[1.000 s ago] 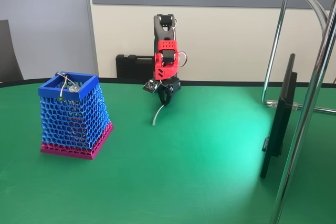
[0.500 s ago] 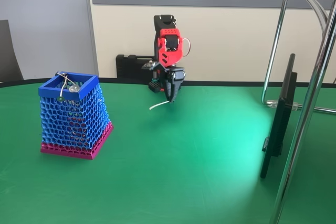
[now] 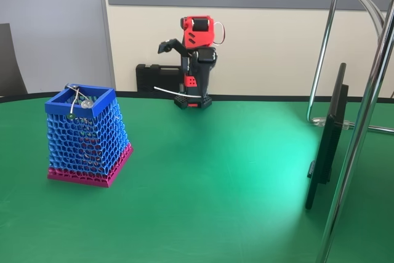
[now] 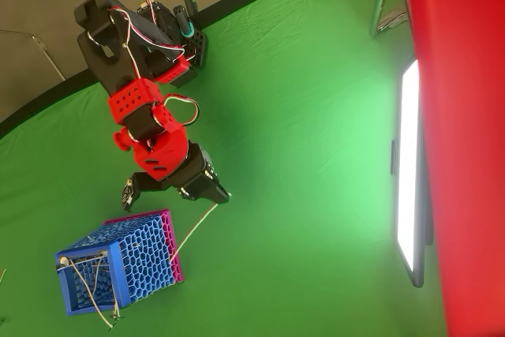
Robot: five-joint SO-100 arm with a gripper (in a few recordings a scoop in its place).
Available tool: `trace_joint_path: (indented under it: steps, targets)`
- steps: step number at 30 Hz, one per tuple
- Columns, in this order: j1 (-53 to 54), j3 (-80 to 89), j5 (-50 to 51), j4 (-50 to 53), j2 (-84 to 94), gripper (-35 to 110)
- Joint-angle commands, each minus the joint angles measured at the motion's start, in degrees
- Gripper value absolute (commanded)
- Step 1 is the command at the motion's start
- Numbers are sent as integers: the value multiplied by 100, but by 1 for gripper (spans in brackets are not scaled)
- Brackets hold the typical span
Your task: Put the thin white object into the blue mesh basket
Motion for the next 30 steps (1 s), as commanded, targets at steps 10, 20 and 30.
trace_joint_path:
  steps: [10,20,30]
  targets:
    - [800,-1802,1898,-976,-896,0]
    - [1582,-3103,3595,-1187,-2136,0]
    - [2171,-4271,4315,-729,-2918,0]
